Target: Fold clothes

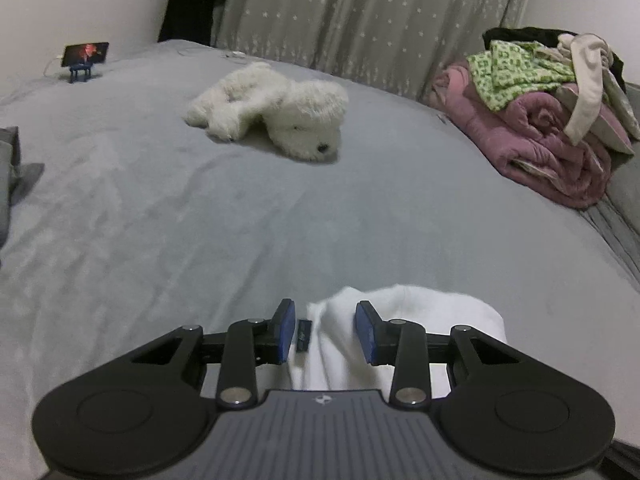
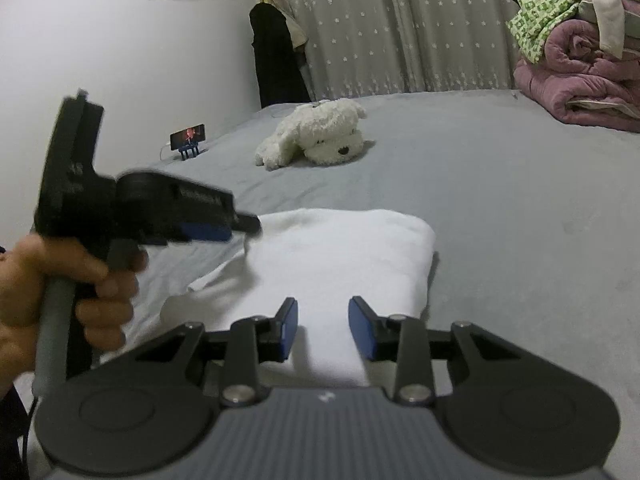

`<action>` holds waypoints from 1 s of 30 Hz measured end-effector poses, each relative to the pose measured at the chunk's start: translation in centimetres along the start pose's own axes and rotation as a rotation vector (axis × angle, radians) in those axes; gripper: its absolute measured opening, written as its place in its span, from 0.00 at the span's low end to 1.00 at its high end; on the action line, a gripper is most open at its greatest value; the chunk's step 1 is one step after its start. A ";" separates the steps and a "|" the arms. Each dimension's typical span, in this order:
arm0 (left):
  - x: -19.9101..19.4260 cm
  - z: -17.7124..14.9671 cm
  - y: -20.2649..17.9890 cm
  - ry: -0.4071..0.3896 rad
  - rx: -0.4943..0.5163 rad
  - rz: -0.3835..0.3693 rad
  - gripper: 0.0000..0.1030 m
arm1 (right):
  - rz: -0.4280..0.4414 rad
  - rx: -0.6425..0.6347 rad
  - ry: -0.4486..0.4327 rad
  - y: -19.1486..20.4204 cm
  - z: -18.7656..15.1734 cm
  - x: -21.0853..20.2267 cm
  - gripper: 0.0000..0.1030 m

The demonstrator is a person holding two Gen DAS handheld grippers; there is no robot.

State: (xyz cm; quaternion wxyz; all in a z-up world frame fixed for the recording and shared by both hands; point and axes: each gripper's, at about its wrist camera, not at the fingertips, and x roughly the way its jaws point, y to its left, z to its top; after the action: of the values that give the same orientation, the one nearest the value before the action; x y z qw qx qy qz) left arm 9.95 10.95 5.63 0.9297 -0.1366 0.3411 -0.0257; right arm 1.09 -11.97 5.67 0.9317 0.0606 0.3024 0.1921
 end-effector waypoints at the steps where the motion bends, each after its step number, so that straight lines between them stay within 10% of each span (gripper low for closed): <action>1: -0.2 0.2 0.1 -0.006 -0.004 0.000 0.34 | -0.001 0.000 0.006 0.0 -0.2 0.1 0.29; 11: -1.8 -0.7 -1.1 0.010 0.073 -0.100 0.34 | 0.000 0.019 0.042 0.2 -1.6 1.3 0.29; 17: 0.4 -1.6 -1.2 0.124 0.099 -0.039 0.34 | -0.010 -0.015 0.075 0.8 -1.9 1.7 0.29; 30: 0.1 -1.8 -1.3 0.116 0.100 -0.044 0.34 | 0.063 -0.022 0.189 -2.0 0.7 0.4 0.29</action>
State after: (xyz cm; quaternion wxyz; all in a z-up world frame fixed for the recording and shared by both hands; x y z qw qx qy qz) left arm 8.90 9.30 4.62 0.9133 -0.0956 0.3894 -0.0709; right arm 2.45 -13.67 5.59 0.8931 0.0413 0.3848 0.2295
